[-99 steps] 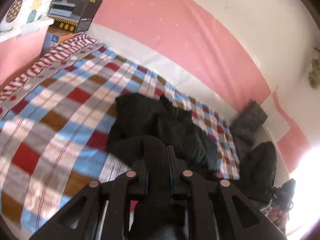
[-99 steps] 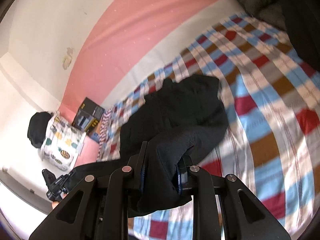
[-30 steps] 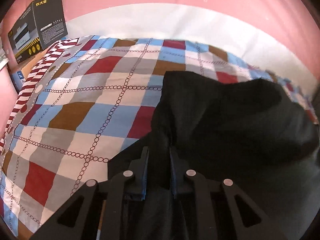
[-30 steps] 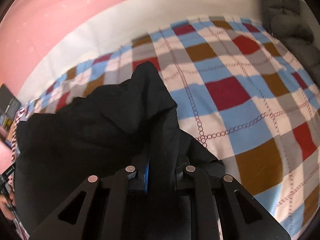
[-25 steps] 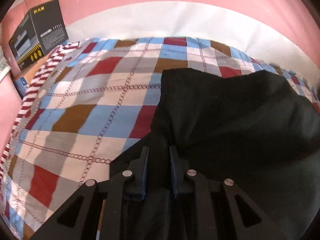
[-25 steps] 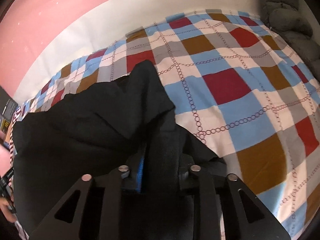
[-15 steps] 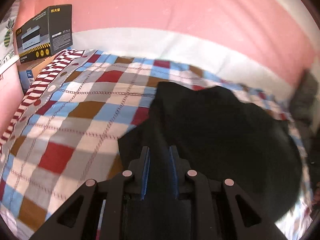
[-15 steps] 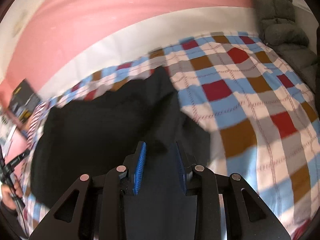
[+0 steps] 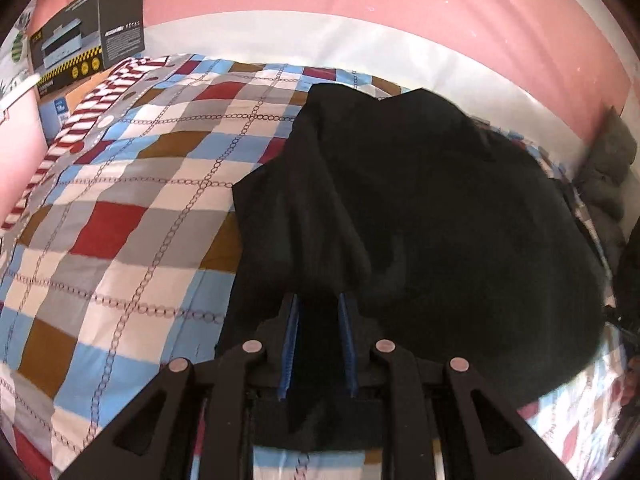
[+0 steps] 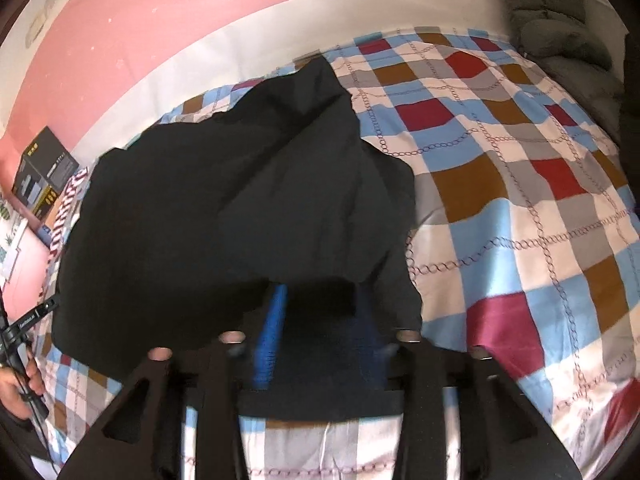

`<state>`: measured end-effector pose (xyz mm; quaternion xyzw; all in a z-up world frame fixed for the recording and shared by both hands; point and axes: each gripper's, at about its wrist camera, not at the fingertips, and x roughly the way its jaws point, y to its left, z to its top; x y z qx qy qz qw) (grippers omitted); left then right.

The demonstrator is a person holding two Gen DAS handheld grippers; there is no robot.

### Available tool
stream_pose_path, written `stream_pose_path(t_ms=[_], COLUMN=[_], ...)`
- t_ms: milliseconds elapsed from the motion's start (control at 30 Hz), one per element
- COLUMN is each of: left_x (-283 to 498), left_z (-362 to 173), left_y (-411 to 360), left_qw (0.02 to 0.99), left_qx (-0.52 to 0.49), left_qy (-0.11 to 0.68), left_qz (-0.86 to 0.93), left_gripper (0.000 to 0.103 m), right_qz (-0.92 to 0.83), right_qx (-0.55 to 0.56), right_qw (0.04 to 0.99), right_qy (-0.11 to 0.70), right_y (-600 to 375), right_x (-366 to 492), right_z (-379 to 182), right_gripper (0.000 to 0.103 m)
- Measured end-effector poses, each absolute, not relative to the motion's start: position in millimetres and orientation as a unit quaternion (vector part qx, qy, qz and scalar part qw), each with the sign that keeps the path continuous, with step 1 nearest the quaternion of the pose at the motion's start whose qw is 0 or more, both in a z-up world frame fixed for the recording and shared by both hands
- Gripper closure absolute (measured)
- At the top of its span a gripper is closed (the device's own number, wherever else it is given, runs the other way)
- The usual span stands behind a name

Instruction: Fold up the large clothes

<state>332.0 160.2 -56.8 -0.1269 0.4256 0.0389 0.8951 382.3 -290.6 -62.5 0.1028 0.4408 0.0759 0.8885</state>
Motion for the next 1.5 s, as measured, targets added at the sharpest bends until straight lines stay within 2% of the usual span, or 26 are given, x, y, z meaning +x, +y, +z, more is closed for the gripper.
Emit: stream_pose_path(t_ms=[33, 133, 267, 467, 533, 600, 667, 800, 933, 1033, 1067, 1100, 1167, 1233, 1333, 1500], left_x=[323.7, 295.5, 264.6, 260.7, 264.9, 273.6, 286.5, 310.3, 327.5, 335.0, 337.0, 338.5, 339.0, 338.3, 336.0, 314.4], left_z=[-54.1, -50.6, -60.1, -96.0, -98.6, -98.8, -102.5, -113.6, -121.2, -119.5, -118.3, -115.7, -102.9, -87.9, -70.1, -34.3], left_y=[162.4, 172.4, 190.1, 220.1, 222.9, 221.6, 219.4, 218.2, 208.4, 197.9, 195.4, 192.6, 182.8, 172.3, 171.6, 178.5], left_qw=[0.895, 0.896, 0.887, 0.847, 0.845, 0.846, 0.845, 0.841, 0.842, 0.849, 0.849, 0.85, 0.859, 0.868, 0.869, 0.875], left_qx=[-0.136, -0.157, -0.19, -0.284, -0.304, -0.314, -0.323, -0.334, -0.335, -0.315, -0.307, -0.298, -0.262, -0.215, -0.203, -0.209], left_qy=[0.424, 0.415, 0.417, 0.445, 0.437, 0.428, 0.425, 0.425, 0.422, 0.423, 0.428, 0.433, 0.438, 0.444, 0.449, 0.434], left_qz=[0.035, 0.038, 0.055, 0.059, 0.055, 0.046, 0.037, 0.031, 0.019, 0.033, 0.039, 0.042, 0.047, 0.052, 0.053, 0.044], left_gripper=[0.07, 0.054, 0.047, 0.043, 0.036, 0.034, 0.029, 0.016, 0.013, 0.015, 0.018, 0.025, 0.044, 0.065, 0.071, 0.074], right_qz=[0.078, 0.08, 0.071, 0.079, 0.091, 0.104, 0.109, 0.126, 0.134, 0.131, 0.131, 0.135, 0.133, 0.132, 0.129, 0.144], right_qx=[0.112, 0.142, 0.195, 0.278, 0.292, 0.301, 0.309, 0.352, 0.372, 0.367, 0.362, 0.362, 0.349, 0.326, 0.324, 0.318], right_qw=[0.888, 0.886, 0.873, 0.833, 0.829, 0.824, 0.82, 0.797, 0.792, 0.793, 0.794, 0.793, 0.799, 0.81, 0.812, 0.819], right_qy=[0.439, 0.435, 0.441, 0.471, 0.468, 0.469, 0.47, 0.474, 0.465, 0.469, 0.471, 0.472, 0.471, 0.469, 0.467, 0.455], right_y=[-294.5, -308.6, -333.3, -354.1, -353.0, -348.8, -346.2, -345.2, -343.2, -336.9, -334.4, -332.7, -329.4, -324.0, -323.6, -324.8], right_x=[375.6, 354.1, 332.4, 332.2, 338.1, 346.9, 354.2, 373.6, 384.7, 390.8, 392.0, 389.5, 388.2, 384.3, 379.0, 359.9], right_z=[-60.4, -59.2, -71.3, -105.7, -108.9, -113.1, -117.9, -135.7, -142.0, -140.1, -138.4, -136.1, -127.1, -111.4, -94.0, -61.2], right_gripper=[0.044, 0.043, 0.035, 0.034, 0.034, 0.033, 0.018, 0.015, 0.013, 0.014, 0.024, 0.031, 0.053, 0.059, 0.063, 0.065])
